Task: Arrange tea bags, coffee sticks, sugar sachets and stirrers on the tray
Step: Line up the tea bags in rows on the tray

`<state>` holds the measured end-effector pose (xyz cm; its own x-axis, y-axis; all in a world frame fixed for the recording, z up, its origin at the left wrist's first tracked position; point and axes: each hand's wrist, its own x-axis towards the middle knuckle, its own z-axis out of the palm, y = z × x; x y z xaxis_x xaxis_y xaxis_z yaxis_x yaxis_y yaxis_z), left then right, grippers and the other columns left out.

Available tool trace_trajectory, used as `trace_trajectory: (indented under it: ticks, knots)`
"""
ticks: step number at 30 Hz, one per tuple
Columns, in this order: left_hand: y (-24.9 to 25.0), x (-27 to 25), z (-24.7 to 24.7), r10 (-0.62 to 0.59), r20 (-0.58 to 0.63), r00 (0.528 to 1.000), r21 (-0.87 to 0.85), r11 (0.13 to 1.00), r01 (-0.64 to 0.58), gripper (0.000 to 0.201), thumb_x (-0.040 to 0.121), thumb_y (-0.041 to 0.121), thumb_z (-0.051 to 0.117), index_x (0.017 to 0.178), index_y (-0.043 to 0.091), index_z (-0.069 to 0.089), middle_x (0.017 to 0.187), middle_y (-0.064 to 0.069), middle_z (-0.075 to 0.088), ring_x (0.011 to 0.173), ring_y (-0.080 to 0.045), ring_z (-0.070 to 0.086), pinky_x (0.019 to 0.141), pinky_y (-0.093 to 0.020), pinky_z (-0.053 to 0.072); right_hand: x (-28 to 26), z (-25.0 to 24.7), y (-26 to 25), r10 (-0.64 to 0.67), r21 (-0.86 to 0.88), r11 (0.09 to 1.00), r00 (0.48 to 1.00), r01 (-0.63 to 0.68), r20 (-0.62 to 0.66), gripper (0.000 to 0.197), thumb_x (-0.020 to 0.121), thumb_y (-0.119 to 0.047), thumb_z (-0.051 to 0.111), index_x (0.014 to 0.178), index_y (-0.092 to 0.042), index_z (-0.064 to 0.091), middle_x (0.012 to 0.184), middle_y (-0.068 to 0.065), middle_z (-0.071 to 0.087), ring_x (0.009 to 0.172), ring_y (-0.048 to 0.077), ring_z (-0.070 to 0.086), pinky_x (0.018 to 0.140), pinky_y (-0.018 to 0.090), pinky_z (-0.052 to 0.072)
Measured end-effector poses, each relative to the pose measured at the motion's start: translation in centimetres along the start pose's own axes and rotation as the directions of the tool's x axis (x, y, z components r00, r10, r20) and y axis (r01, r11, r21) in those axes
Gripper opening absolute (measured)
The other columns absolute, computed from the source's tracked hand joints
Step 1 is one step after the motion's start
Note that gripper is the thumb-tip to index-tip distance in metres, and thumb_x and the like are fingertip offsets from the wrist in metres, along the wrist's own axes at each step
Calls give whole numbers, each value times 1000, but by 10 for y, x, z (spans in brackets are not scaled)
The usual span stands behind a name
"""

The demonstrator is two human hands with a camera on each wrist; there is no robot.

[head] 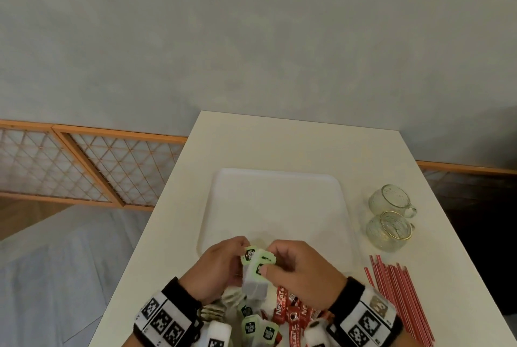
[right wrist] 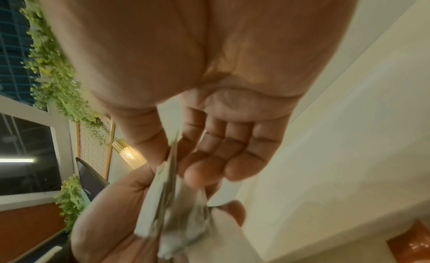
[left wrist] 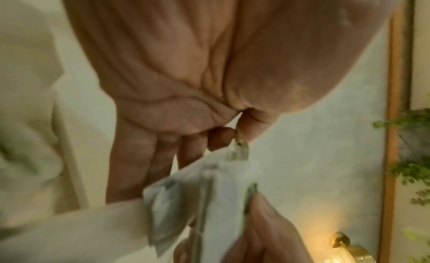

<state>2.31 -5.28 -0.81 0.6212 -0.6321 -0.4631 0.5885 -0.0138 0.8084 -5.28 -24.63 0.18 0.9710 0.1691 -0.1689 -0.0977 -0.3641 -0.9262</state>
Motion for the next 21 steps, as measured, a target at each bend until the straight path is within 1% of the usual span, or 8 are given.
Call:
trace_trajectory:
  ticks: [2, 4, 6, 8, 11, 13, 17, 21]
  knots:
    - [-6, 6, -1, -20, -51, 998, -46, 999, 17, 19, 92, 16, 51, 80, 4, 60, 83, -24, 58, 74, -32, 59, 72, -49, 55, 10, 4, 5, -13, -14, 1000, 998, 12, -69, 19, 94, -36, 67, 93, -17, 68, 68, -2, 58, 59, 12, 48, 60, 31, 41]
    - [-9, 9, -3, -32, -66, 997, -32, 999, 30, 29, 100, 19, 46, 96, -3, 64, 93, -32, 63, 83, -40, 62, 81, -62, 52, 17, 7, 9, -14, 0, 1000, 995, 14, -99, 19, 94, -35, 68, 93, -16, 70, 67, -9, 59, 57, 9, 48, 60, 31, 42]
    - [-9, 9, -3, -37, -27, 999, -18, 999, 37, 39, 101, 30, 52, 116, -5, 58, 96, -31, 65, 83, -41, 64, 74, -50, 55, 21, 10, 11, -3, 13, 1000, 995, 4, -104, 16, 96, -31, 68, 95, -16, 72, 66, -13, 62, 54, 3, 50, 62, 33, 48]
    - [-11, 8, -5, -40, 33, 999, -2, 999, 40, 48, 91, 32, 67, 124, 0, 53, 98, -26, 67, 84, -39, 65, 71, -43, 55, 23, 10, 11, 7, 21, 1000, 997, -5, -81, 14, 96, -31, 67, 102, -20, 74, 75, -9, 71, 58, 7, 62, 70, 39, 58]
    - [-13, 7, -12, 0, 85, 996, 94, 996, -8, 43, 88, 16, 70, 128, 11, 56, 107, -27, 70, 90, -42, 68, 80, -49, 55, 24, 9, 14, 18, 43, 999, 998, -15, -67, 19, 95, -33, 65, 111, -28, 74, 98, 2, 76, 84, 26, 73, 85, 51, 59]
    - [-13, 8, -15, 48, 94, 994, 194, 979, -66, 29, 96, 9, 62, 124, 14, 60, 110, -24, 71, 93, -41, 70, 82, -49, 57, 24, 8, 15, 20, 47, 999, 997, -17, -78, 20, 95, -31, 65, 113, -30, 73, 101, 3, 76, 87, 27, 73, 86, 51, 58]
    - [-10, 10, -19, 166, 48, 985, 341, 924, -172, 28, 93, 15, 65, 121, 15, 62, 109, -20, 72, 98, -45, 69, 81, -56, 59, 28, 6, 20, 53, 70, 997, 984, -42, -168, 19, 95, -29, 69, 113, -31, 69, 94, 1, 74, 75, 21, 71, 82, 46, 59]
    - [-5, 18, -26, 252, 8, 968, 399, 886, -234, 26, 91, 10, 71, 115, 9, 62, 103, -18, 74, 94, -41, 71, 77, -52, 59, 33, 7, 20, 52, 74, 996, 990, -42, -131, 8, 98, -25, 66, 104, -27, 72, 78, -9, 69, 69, 10, 67, 70, 26, 55]
